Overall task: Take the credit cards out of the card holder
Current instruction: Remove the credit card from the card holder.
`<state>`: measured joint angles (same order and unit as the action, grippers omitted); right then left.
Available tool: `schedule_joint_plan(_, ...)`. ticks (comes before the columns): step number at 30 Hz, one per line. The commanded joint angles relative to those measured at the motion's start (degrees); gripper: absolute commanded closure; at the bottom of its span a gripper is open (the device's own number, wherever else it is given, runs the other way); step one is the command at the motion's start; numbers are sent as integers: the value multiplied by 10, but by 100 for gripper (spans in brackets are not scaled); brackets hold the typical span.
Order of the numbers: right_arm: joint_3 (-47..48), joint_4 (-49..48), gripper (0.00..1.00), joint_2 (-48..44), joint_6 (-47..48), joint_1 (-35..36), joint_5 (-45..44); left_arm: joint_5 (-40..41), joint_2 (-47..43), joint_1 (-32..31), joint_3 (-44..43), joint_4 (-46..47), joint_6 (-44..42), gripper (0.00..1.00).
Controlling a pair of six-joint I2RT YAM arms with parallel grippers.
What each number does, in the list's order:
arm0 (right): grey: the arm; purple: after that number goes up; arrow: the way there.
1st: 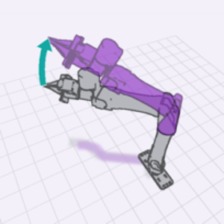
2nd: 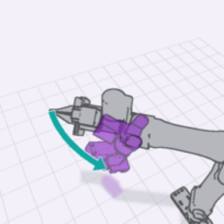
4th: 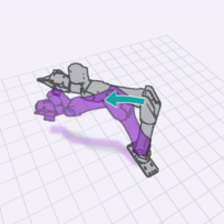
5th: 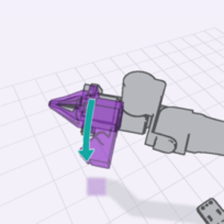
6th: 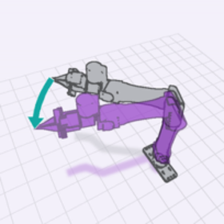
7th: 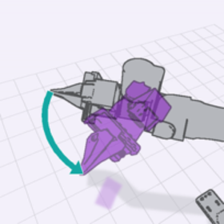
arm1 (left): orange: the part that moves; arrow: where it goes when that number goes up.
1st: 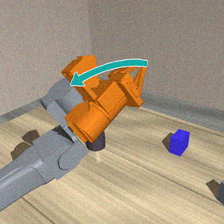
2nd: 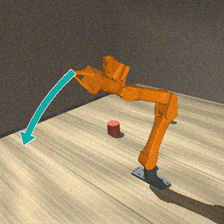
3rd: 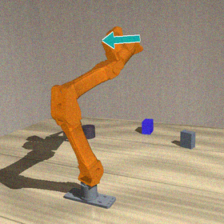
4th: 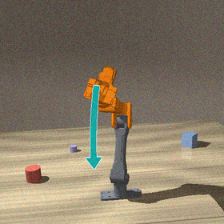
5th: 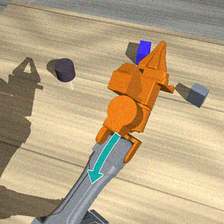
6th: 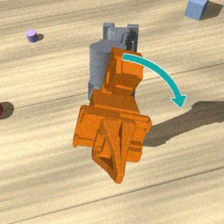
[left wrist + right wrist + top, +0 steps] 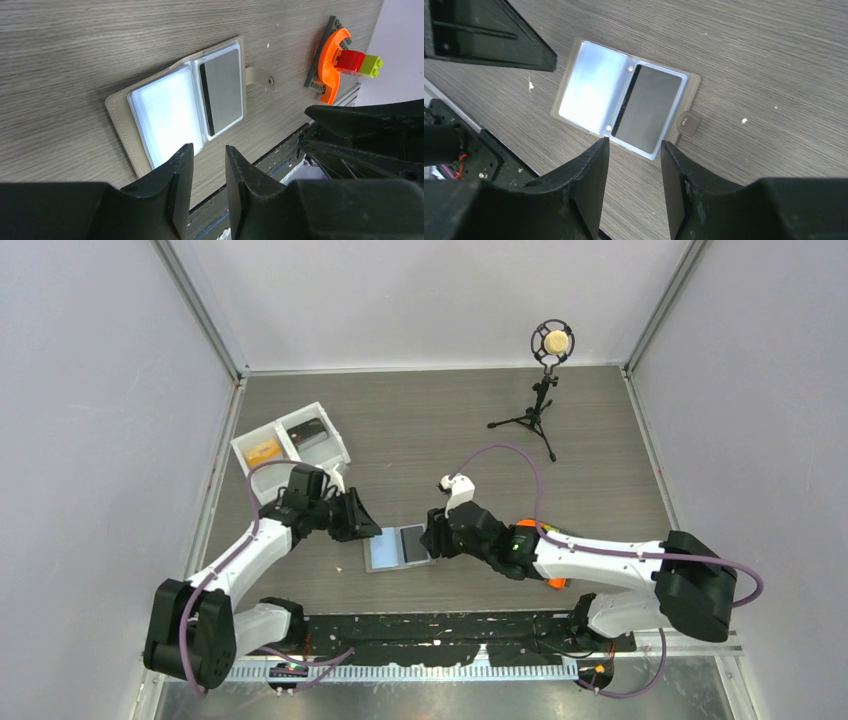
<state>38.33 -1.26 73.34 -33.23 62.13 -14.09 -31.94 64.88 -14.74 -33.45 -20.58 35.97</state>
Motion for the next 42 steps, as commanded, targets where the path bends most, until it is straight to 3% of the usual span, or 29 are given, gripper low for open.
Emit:
schedule_joint_plan(1,38,-38,51,21,-38,-3,12,-31,1,-3,16,89,17,69)
schedule_joint_plan(19,58,-69,61,127,-82,-36,63,-15,81,-4,68,120,16,71)
schedule_joint_plan(29,44,-102,64,181,-89,-57,110,1,78,-5,67,105,11,72)
schedule_joint_plan(42,39,-89,66,182,-87,-61,94,12,77,-10,69,102,9,72)
